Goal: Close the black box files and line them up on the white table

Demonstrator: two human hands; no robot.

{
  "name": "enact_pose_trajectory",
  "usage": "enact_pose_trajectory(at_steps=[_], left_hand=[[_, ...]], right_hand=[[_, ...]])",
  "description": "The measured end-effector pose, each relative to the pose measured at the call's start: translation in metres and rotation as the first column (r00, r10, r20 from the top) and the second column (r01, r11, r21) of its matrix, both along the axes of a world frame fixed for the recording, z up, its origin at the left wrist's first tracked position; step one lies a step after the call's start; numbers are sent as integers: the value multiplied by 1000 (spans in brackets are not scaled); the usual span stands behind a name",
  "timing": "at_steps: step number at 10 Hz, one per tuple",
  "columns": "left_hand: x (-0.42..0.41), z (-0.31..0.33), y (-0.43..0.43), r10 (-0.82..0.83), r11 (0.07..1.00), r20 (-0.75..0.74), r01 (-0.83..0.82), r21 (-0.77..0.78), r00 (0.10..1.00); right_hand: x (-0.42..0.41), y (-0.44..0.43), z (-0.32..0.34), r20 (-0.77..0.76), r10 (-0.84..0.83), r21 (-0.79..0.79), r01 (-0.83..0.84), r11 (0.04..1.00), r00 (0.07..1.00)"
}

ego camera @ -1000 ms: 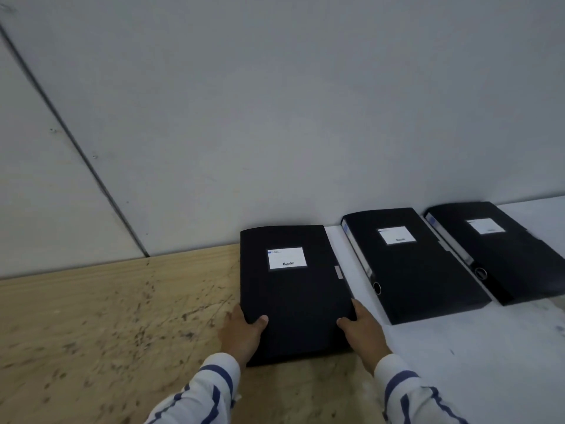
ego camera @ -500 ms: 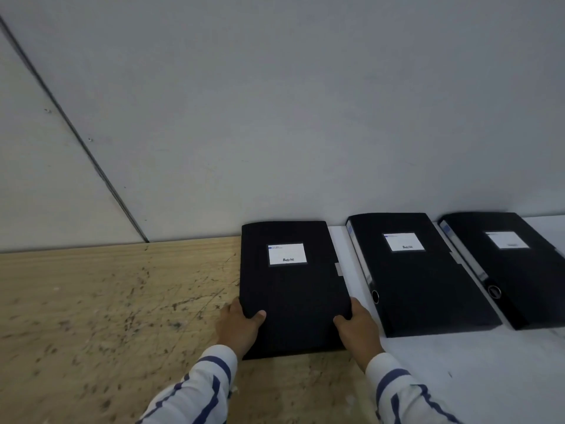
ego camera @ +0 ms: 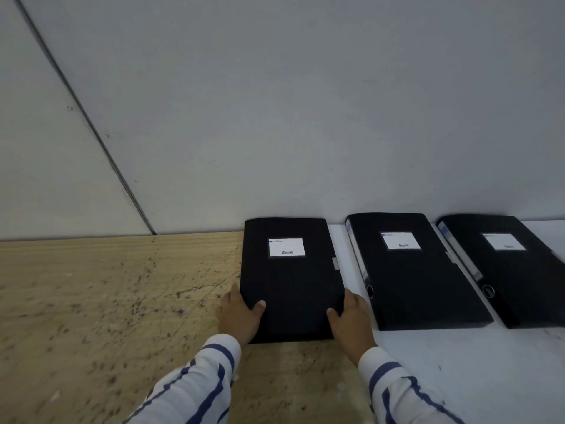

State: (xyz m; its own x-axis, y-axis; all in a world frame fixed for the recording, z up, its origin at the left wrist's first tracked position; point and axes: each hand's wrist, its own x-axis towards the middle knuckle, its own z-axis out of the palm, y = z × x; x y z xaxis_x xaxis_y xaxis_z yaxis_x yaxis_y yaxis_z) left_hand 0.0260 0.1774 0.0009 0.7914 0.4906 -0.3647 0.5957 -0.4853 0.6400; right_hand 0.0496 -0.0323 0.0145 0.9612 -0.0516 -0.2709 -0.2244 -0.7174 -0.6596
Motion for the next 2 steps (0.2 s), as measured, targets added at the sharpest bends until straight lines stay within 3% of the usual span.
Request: enact_pose_trajectory(at_steps=[2], left_hand=[[-30, 14, -17, -46, 994, 51, 41, 103, 998]], right_hand=[[-22, -10, 5, 76, 126, -29, -124, 992, 989]])
